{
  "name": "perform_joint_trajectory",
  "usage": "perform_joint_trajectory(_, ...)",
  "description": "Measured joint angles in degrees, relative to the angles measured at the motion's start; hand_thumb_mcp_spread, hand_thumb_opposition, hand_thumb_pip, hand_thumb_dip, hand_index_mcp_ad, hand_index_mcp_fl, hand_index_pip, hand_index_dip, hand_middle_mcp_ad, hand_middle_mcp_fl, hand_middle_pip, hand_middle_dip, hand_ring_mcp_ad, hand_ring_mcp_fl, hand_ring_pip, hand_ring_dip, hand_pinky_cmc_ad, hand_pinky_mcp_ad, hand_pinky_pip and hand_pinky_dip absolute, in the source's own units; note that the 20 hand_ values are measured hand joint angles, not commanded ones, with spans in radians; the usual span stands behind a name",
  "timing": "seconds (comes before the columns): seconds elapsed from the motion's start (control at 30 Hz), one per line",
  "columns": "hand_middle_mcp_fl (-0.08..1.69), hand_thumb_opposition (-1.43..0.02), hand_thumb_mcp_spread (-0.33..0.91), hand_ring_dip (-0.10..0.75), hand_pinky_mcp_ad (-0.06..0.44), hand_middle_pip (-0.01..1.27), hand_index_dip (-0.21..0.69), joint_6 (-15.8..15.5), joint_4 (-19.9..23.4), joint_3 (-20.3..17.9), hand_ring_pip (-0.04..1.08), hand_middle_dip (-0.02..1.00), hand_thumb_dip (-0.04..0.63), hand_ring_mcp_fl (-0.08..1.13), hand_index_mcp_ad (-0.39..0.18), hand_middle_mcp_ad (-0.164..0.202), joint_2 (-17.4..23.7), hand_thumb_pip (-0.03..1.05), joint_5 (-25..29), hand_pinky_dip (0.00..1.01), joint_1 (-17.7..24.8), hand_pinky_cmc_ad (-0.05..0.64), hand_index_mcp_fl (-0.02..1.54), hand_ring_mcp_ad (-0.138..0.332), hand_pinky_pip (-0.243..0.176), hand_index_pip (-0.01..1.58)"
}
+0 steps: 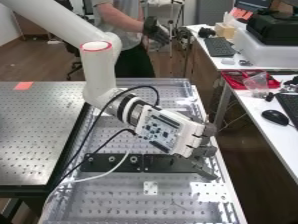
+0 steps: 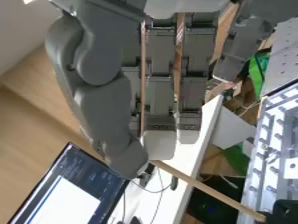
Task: Grab the chopstick and place it in the clear container
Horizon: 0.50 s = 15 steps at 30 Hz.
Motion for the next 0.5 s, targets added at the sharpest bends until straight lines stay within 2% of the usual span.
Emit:
perform_joint_trajectory(0.2, 1.14, -1.06, 0.69, 0.546, 0.248, 0.63, 0.000, -1.97, -1.93, 0.44, 0.10, 0.78, 0.281, 0.90, -0.038, 0.012, 1.37, 0.50, -1.59, 0.15, -0.33, 0.405, 0.94, 0.056, 0.063, 0.99)
perform_joint_trajectory(0.3, 1.13, -1.06, 0.69, 0.546, 0.248, 0.63, 0.000, -1.99, -2.65, 0.58, 0.11, 0.78, 0.284, 0.90, -0.087, 0.012, 1.80, 0.50, -1.77, 0.15, -0.46, 0.405, 0.94, 0.056, 0.063, 0.98)
perform_joint_trajectory(0.33, 1.10, -1.06, 0.69, 0.546, 0.248, 0.61, 0.000, -2.33, -2.95, 0.63, 0.11, 0.78, 0.284, 0.90, -0.091, 0.024, 2.09, 0.50, -1.81, 0.15, -0.47, 0.405, 0.95, 0.054, 0.063, 0.97)
perform_joint_trajectory(0.5, 1.08, -1.06, 0.68, 0.546, 0.248, 0.58, 0.000, -2.88, -3.96, 0.86, 0.10, 0.75, 0.284, 0.90, -0.096, 0.028, 3.12, 0.50, -2.25, 0.15, -0.49, 0.405, 0.95, 0.054, 0.063, 0.97)
